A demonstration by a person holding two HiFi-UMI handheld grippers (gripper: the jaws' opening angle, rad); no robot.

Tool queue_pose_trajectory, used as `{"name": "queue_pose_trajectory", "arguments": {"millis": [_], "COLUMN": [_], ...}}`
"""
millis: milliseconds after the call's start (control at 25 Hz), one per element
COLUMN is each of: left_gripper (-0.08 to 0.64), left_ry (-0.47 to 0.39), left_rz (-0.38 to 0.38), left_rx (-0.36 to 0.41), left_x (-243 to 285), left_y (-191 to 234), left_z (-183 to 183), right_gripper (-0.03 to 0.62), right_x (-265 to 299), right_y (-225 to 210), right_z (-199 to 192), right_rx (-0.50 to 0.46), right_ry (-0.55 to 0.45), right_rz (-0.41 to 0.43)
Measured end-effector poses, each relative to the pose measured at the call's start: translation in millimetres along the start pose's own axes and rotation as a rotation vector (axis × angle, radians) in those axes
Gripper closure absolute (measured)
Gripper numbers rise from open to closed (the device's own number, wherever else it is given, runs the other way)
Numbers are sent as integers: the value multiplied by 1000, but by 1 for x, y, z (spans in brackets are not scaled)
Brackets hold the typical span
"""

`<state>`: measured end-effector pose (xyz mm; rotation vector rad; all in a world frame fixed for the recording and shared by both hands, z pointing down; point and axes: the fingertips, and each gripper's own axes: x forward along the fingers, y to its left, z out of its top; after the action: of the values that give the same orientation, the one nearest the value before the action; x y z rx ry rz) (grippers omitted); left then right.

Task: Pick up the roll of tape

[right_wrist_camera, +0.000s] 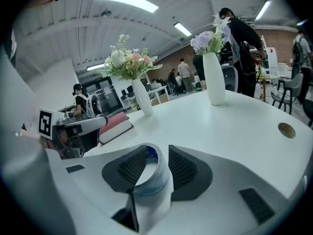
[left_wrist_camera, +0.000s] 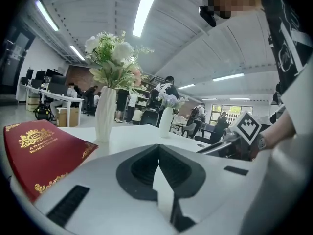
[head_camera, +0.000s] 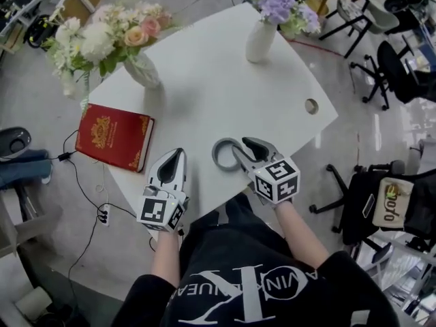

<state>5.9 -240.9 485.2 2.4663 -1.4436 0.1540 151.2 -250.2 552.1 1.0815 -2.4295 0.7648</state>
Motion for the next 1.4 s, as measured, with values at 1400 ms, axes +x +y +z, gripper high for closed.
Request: {"name": "queue_pose_trajectory", "arguments": {"millis": [1400], "left_gripper": [561], "left_ry": [-9], "left_rz": [33], "left_rx": [46], "left_x": [-11], "left_y": [-3], "left_z": [8], "right_gripper": [525], "right_x": [-7], "right_y": [-11], "right_z": [34], "right_rx": [105], "right_ry": [-46], "right_rz": [5]}}
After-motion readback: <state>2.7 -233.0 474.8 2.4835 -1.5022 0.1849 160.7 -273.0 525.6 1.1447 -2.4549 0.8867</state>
